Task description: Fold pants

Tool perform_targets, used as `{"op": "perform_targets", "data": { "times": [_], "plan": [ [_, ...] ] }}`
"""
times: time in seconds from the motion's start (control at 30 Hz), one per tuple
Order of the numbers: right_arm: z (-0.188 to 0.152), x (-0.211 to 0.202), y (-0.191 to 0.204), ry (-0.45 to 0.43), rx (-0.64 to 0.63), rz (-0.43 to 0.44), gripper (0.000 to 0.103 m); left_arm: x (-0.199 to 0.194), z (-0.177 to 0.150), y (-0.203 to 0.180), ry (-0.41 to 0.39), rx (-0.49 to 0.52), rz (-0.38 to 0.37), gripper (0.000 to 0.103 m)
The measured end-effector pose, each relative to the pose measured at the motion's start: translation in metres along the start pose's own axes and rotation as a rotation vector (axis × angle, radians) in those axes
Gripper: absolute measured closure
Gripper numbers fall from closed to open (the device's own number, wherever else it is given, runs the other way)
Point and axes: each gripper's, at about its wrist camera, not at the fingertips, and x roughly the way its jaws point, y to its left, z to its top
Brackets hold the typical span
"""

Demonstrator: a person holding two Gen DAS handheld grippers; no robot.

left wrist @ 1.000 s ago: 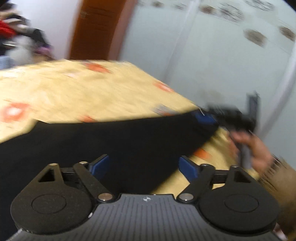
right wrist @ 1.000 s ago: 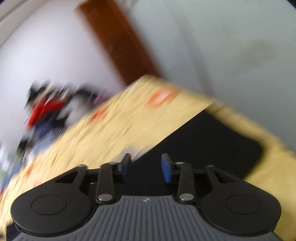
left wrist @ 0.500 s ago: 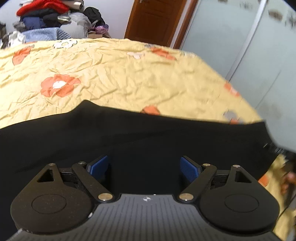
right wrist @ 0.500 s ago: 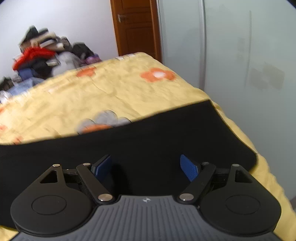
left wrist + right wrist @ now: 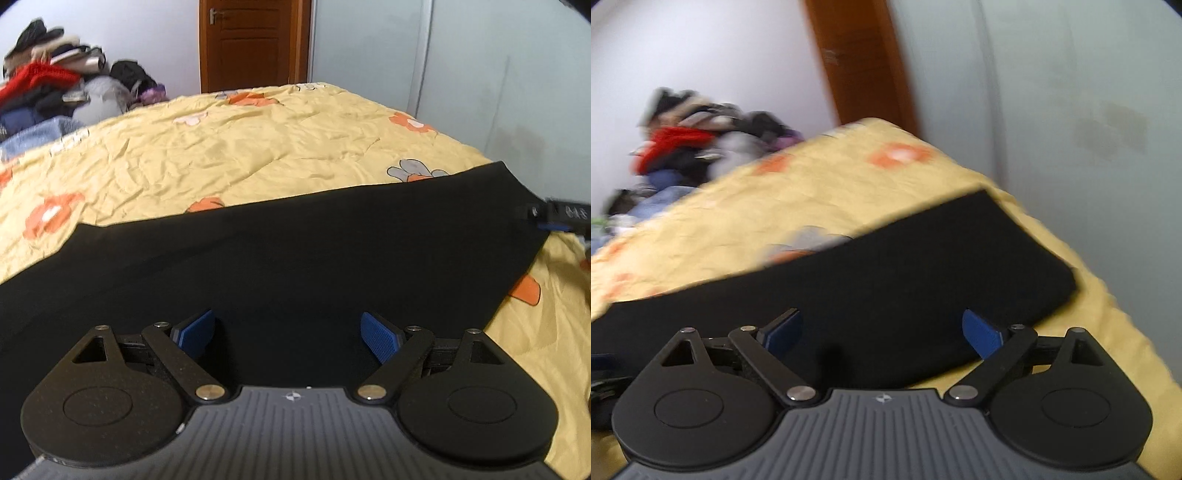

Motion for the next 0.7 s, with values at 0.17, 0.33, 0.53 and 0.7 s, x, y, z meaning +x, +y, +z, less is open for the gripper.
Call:
{"op": "perform_targets", "data": {
  "times": [0.17,0.33,0.53,0.7],
  "plan": [
    [0.011,-0.014,-0.013,-0.064,0.026,-0.066,0.007,-0.003,0.002,0.001,-0.017,-0.036,-0.018,0.012],
    [0.004,-0.005,-0.015,0.008,-0.005,-0.086,0.006,0.006,-0.004,-0.004,-0.030,-0.046,0.017,0.011],
    [-0.001,-0.028,-0.055,-0.038,0.241,-0.048,0.006,0.007,-0.013,-0.010,-0.080,0.000,0.068,0.000],
    [-0.007,-0.034,-0.070,-0.051,0.335,-0.001,0.006,0.008,-0.018,-0.007,-0.097,-0.032,0.057,0.000]
  ]
}}
